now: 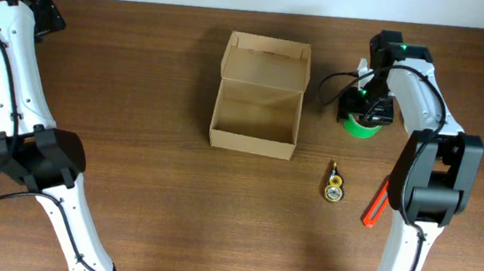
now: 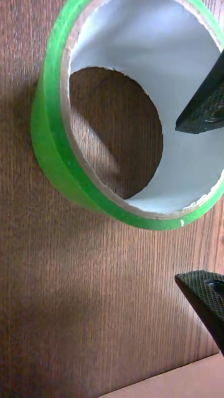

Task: Pack container
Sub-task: 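Grasp the green tape roll by its rim with the right gripper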

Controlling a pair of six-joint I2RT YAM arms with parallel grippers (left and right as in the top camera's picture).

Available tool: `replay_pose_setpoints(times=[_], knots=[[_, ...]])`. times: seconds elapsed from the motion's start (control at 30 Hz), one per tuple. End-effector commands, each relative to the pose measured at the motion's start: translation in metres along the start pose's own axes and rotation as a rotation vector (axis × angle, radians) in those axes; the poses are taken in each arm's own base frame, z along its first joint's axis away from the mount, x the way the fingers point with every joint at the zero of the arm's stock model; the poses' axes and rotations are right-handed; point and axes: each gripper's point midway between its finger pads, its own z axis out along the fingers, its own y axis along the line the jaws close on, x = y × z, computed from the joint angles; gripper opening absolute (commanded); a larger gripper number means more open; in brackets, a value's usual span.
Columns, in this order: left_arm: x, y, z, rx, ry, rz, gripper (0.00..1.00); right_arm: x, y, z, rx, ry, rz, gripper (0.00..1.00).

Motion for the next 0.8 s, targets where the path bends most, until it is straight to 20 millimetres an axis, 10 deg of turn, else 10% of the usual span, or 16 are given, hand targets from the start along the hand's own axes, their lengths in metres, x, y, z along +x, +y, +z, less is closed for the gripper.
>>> replay_pose_setpoints(times=[0.0, 0.13, 0.6, 0.77], knots=[[-0.004, 0.006, -0.014, 0.013, -0.023, 0.001, 1.0, 0.002, 0.004, 0.008, -0.02, 0.019, -0.011, 0.65], [-0.004, 0.006, -0.014, 0.013, -0.023, 0.001, 1.0, 0.002, 0.004, 0.008, -0.018, 0.019, -0.009, 0.4], [-0.004, 0.006, -0.014, 0.013, -0.023, 0.001, 1.0, 0.01, -0.003, 0.023, 0.016, 0.041, 0.027, 0.41], [-0.004, 0.006, -0.014, 0.013, -0.023, 0.001, 1.0, 0.015, -0.004, 0.028, 0.017, 0.053, 0.031, 0.18]])
